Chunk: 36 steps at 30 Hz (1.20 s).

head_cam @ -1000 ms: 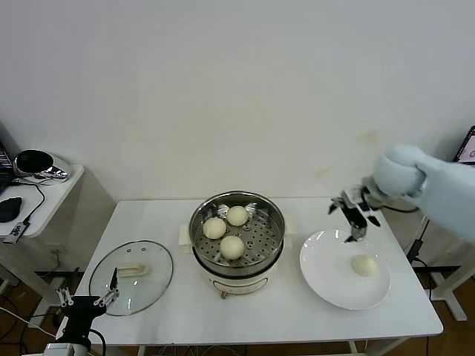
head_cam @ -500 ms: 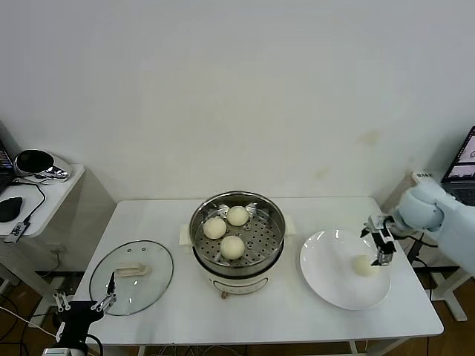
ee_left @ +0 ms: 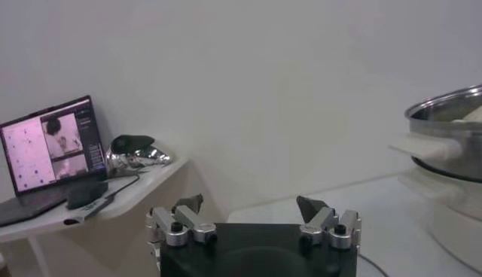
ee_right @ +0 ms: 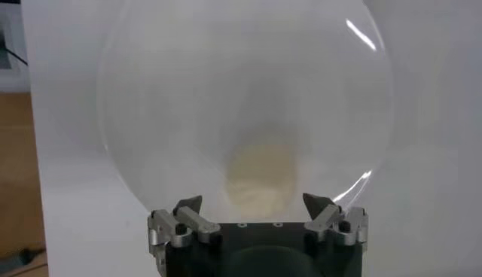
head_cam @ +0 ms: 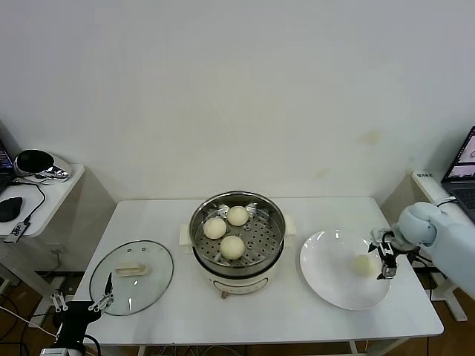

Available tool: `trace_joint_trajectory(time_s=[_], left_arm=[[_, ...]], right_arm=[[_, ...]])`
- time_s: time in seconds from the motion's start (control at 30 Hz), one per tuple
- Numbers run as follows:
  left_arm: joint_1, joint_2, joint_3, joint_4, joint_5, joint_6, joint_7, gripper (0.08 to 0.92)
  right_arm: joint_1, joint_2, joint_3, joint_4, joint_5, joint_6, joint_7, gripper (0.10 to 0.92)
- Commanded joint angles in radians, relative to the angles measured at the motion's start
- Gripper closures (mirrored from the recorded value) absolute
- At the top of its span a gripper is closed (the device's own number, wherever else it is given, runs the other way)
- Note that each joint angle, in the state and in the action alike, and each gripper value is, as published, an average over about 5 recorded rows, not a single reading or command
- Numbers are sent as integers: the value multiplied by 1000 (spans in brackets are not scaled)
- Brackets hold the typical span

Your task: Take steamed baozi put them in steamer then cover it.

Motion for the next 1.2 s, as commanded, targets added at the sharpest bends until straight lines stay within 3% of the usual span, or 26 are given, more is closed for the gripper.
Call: trace_joint_trajectory(time_s=[0.03, 0.8, 1.2], left_arm=[[0, 0, 0, 1, 0, 0, 0, 177], [-3, 0, -2, -1, -2, 0, 0, 177], [-14, 8, 4, -6, -5, 2, 0, 177]], right_arm=[[-47, 53, 40, -66, -31, 8, 7, 222], [9, 56, 7, -66, -17, 10, -9, 406], [417, -90, -292, 199, 260, -94, -13, 438]])
